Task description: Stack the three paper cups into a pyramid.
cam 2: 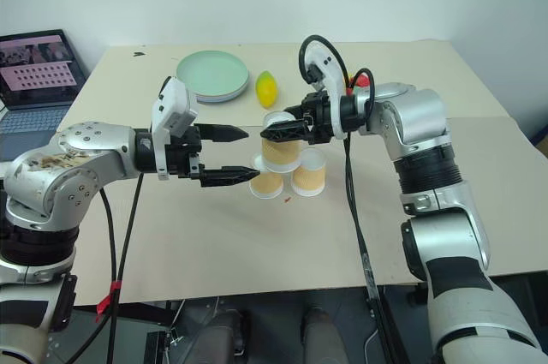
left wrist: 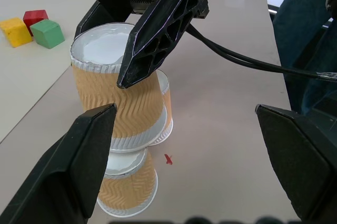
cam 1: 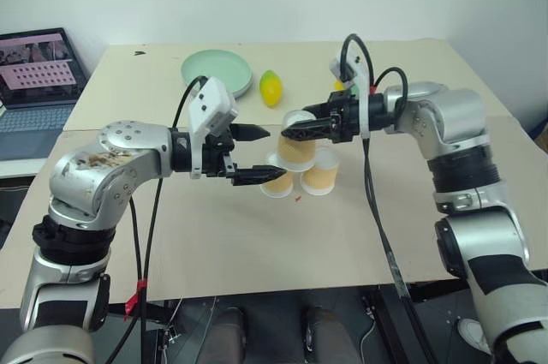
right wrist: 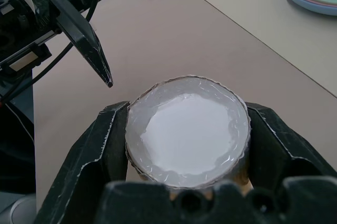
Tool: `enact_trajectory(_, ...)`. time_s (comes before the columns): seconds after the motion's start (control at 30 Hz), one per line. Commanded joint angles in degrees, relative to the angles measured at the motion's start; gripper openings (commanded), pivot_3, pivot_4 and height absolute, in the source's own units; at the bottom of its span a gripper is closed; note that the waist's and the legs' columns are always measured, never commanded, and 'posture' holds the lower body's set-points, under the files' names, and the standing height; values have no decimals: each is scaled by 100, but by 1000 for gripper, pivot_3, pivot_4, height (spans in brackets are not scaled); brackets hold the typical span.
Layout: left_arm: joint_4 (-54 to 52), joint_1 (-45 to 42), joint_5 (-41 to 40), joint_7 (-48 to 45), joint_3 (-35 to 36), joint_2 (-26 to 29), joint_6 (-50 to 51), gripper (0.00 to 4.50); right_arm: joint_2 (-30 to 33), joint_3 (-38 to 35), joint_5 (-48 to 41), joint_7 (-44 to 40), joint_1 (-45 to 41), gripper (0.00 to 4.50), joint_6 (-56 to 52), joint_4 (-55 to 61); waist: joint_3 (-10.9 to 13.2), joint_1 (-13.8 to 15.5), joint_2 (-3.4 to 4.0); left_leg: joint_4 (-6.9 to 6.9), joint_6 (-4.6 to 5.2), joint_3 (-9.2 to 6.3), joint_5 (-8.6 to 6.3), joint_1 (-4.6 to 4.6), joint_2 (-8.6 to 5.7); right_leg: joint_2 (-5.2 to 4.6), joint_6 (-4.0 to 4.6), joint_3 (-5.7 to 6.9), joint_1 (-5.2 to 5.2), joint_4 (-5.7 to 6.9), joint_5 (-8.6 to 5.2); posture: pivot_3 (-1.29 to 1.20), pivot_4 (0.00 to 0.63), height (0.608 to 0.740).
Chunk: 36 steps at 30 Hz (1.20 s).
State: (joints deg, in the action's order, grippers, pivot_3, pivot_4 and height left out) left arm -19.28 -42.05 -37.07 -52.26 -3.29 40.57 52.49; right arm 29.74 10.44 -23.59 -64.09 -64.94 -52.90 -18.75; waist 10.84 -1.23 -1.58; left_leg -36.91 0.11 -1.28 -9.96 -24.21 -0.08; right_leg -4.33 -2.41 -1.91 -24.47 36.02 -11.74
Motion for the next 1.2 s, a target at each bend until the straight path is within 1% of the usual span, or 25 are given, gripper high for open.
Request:
enact_trajectory(0.03, -143, -17, 3, 25, 111, 55, -97, 4500, 18, -104, 11, -81, -206, 2781, 166, 51, 0, 0, 0, 0, 0, 0, 0, 0, 0, 0, -1, 0, 0, 0, 0, 0, 150, 740)
enact_trajectory(0.4, -126, -24, -6, 39, 97, 21, -112, 4500, 63, -65, 187, -240, -269, 2781, 446, -159, 0, -1, 0, 0, 0, 0, 0, 1, 0, 1, -1, 0, 0, 0, -1, 0, 150, 740)
enact_trajectory(0.63, -153, 17, -1, 28, 120, 83, -105, 4500, 129, -54, 387, -402, -329, 2781, 752, -494, 0, -2, 0, 0, 0, 0, 0, 0, 0, 0, -1, 0, 0, 0, -1, 0, 150, 740)
enact_trajectory(1.03, -147, 0, -4, 41, 110, 75, -102, 4500, 206, -122, 506, -545, -300, 2781, 838, -590, 0, -2, 0, 0, 0, 0, 0, 1, 0, 0, -1, 0, 0, 1, -1, 0, 150, 740)
enact_trajectory(1.07, -146, -3, -5, 41, 110, 74, -101, 4500, 208, -124, 509, -547, -297, 3726, 837, -587, 0, -1, 0, 0, 0, 0, 0, 1, 0, 0, -1, 0, 0, 1, -1, 0, 150, 740)
enact_trajectory(1.1, -147, -1, -7, 40, 112, 76, -100, 4500, 207, -125, 511, -548, -295, 3986, 836, -582, 0, -2, 0, 0, 0, 0, 0, 1, 0, 0, -1, 0, 0, 1, -1, 0, 150, 740)
enact_trajectory(1.13, -132, -14, 1, 37, 103, 71, -107, 4500, 206, -136, 510, -539, -288, 4337, 824, -573, 0, -1, 0, 0, 0, 0, 0, 1, 0, 0, -1, 0, 0, 1, -1, 0, 150, 740)
enact_trajectory(1.17, -118, -25, 11, 32, 93, 66, -118, 4500, 203, -150, 516, -515, -283, 4453, 820, -569, 0, -1, 0, 0, 0, 0, 0, 0, 0, 0, -1, 0, -1, 1, -1, 0, 150, 740)
enact_trajectory(1.2, -109, -32, 18, 28, 86, 64, -127, 4500, 199, -168, 511, -497, -278, 4453, 798, -561, 0, -1, 0, 0, 0, 0, 0, 1, 0, 0, -1, 0, 0, 0, -1, 0, 150, 740)
